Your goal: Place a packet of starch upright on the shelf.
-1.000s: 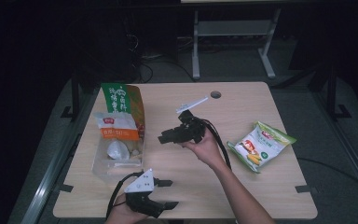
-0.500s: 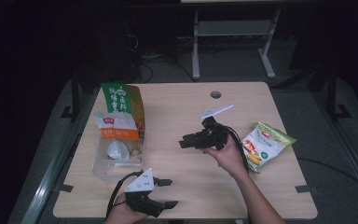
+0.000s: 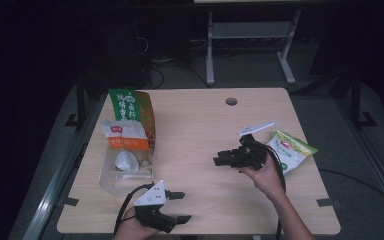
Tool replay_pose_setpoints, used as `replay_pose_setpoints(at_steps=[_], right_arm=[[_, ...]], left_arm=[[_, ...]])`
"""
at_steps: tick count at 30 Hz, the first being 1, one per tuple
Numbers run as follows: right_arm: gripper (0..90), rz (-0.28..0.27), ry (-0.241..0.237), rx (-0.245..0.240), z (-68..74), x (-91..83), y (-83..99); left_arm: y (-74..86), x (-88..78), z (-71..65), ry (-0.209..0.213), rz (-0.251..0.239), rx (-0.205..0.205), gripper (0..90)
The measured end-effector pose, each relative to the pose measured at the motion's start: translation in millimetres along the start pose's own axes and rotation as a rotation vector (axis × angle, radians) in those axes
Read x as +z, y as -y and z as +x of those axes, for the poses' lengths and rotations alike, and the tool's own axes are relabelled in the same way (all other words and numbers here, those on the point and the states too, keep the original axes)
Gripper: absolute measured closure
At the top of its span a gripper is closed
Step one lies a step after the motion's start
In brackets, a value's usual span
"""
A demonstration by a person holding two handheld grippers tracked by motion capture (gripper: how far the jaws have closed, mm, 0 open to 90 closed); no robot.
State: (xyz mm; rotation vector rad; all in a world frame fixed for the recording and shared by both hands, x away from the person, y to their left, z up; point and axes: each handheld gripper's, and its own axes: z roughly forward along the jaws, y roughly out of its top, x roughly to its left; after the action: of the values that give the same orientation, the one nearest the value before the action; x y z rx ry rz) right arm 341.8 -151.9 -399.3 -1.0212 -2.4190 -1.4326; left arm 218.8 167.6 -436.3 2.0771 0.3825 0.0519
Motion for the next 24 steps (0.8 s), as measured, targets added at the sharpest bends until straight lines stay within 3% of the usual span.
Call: replay_pose_setpoints(at_steps=[2, 12, 16, 18, 19, 20, 21, 24], right_arm=[[57.7, -0.002, 0.007, 0.010, -1.3, -3.8, 2.5], [53.0, -0.007, 0.145, 0.071, -24.1, -45.6, 27.7], [50.8, -0.023, 0.221, 0.098, -35.6, -67.4, 35.3], [49.4, -0.030, 0.280, 0.121, -46.3, -80.5, 41.8], [49.4, -0.030, 0.280, 0.121, -46.3, -80.5, 41.8], [47.6, -0.025, 0.323, 0.143, -51.5, -85.2, 46.1], [47.6, -0.025, 0.323, 0.143, -51.5, -85.2, 46.1], [46.9, -0.009, 0.393, 0.147, -60.9, -89.3, 53.7]], left_arm=[[-0.1, -0.1, 0.1, 0.000, 0.000, 0.000, 30.1], [-0.1, 0.8, 0.3, 0.004, 0.001, -0.008, 30.3], [-0.3, 2.0, -0.3, 0.008, 0.007, -0.005, 30.3], [-0.3, 2.5, -0.4, 0.009, 0.007, -0.004, 30.3], [-0.3, 2.7, -0.6, 0.009, 0.007, -0.007, 30.3], [-0.3, 2.8, -0.5, 0.009, 0.007, -0.007, 30.3], [-0.2, 3.0, -0.4, 0.010, 0.007, -0.009, 30.3], [0.2, 4.1, 0.0, 0.013, 0.007, -0.012, 30.3]])
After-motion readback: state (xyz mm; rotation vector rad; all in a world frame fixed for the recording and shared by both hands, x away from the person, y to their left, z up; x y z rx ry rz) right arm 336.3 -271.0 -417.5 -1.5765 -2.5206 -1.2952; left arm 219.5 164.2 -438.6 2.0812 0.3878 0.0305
